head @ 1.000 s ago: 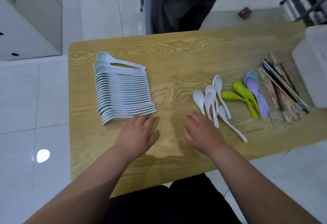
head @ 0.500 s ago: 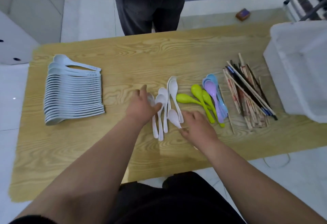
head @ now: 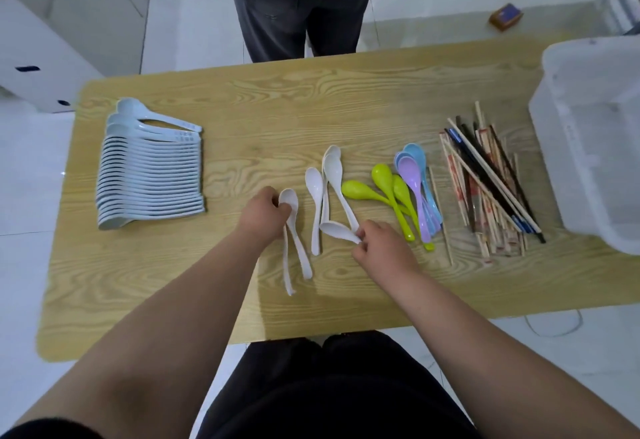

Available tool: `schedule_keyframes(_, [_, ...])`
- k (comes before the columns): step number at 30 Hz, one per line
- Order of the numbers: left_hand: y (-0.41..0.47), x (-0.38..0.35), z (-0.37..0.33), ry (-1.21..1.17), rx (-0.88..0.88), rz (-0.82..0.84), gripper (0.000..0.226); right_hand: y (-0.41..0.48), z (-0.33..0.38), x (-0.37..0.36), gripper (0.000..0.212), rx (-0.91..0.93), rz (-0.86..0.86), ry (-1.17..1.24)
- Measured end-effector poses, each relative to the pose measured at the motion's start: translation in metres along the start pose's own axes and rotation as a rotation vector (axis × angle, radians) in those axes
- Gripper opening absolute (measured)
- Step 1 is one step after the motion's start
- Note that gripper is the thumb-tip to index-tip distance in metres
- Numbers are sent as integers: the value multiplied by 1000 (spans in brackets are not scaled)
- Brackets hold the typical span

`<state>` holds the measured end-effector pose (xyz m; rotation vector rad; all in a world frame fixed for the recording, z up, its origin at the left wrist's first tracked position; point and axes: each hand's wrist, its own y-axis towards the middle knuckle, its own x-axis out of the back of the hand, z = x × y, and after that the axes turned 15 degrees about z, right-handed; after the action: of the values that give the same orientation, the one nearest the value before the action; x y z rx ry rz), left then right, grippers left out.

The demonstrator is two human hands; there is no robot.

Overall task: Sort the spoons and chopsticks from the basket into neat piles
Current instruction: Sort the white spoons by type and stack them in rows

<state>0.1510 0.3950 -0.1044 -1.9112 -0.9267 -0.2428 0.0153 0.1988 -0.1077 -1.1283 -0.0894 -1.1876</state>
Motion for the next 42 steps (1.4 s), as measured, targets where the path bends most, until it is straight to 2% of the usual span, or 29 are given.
schedule_keyframes(3, [-28, 10, 2, -145, -11, 18, 17, -15, 21, 5, 9, 29, -59, 262])
schedule_keyframes(6, [-62, 21, -3, -177, -98, 61, 15, -33, 59, 9, 4, 55, 23, 498])
schedule_keyframes(10, [-99, 41, -14, -280, -205, 83, 11, -48, 112, 11, 19, 56, 153, 646])
schedule_keyframes(15, [-119, 70, -27, -326, -244, 9, 25, -66, 167, 10, 17, 94, 164, 907])
schedule_keyframes(17, [-124, 76, -27, -404, -233, -2, 24, -68, 178, 10, 14, 92, 127, 882])
schedule_keyframes(21, [-128, 85, -14, -632, -222, 2, 4, -74, 187, 11, 3, 120, 77, 795])
schedule_keyframes(25, [-134, 91, 14, -746, -271, 15, 10, -79, 190, 5, 18, 177, -12, 550])
schedule_keyframes(30, [-140, 91, 29, -1049, -265, 77, 5, -83, 202, -8, 15, 229, 69, 482])
schedule_keyframes(32, [-142, 91, 27, -1168, -249, 96, 10, -84, 207, -14, 13, 240, 67, 483])
schedule_keyframes(36, [-144, 92, 29, -1374, -213, 204, 36, -86, 214, -22, 9, 232, 63, 393])
schedule_keyframes(42, [-148, 93, 37, -1333, -328, 313, 39, -87, 217, -25, 17, 185, 59, 336])
